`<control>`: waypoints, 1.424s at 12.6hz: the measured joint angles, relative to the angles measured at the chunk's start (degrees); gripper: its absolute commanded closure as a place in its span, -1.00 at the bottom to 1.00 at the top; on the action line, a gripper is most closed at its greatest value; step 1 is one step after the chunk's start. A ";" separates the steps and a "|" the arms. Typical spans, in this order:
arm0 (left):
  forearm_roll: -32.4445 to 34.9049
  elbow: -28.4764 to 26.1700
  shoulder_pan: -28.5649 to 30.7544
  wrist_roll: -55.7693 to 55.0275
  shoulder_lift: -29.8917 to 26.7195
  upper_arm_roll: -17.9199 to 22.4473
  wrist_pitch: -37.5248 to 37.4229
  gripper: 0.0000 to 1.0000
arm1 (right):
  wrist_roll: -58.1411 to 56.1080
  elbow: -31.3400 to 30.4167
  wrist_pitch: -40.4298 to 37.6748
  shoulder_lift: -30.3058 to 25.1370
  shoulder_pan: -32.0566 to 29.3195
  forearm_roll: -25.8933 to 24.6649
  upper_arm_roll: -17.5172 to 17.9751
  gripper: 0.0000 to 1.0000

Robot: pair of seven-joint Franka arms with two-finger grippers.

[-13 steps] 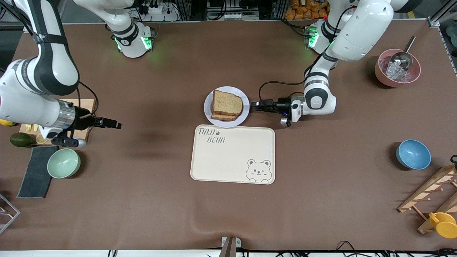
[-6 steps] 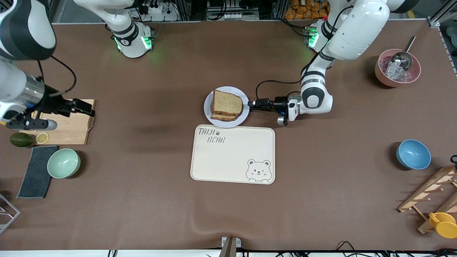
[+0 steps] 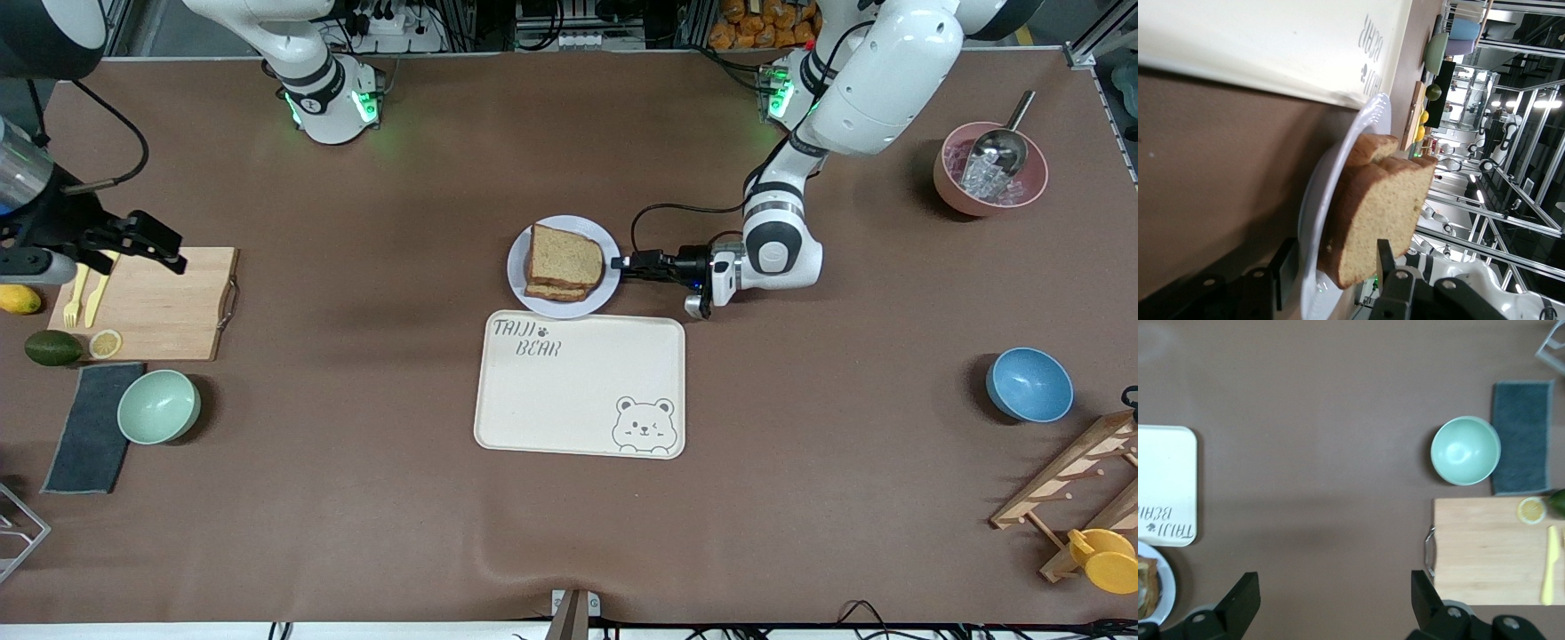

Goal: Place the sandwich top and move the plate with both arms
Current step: 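Slide the plate with the left gripper onto the bear tray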

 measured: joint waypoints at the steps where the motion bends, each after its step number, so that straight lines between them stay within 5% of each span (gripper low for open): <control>1: 0.00 0.53 -0.32 0.00 0.50 0.00 0.33 0.04 | 0.00 1.02 0.00 0.35 0.00 -0.42 0.09 -1.00; 10: 0.00 1.26 -0.75 1.06 1.14 0.01 1.06 1.00 | 0.01 5.88 -1.15 3.56 -0.95 -0.76 0.07 -1.00; 18: -1.71 1.52 -1.26 6.34 1.41 -0.27 1.09 1.00 | 0.02 5.90 -1.61 4.27 -1.04 -0.76 -0.03 -1.00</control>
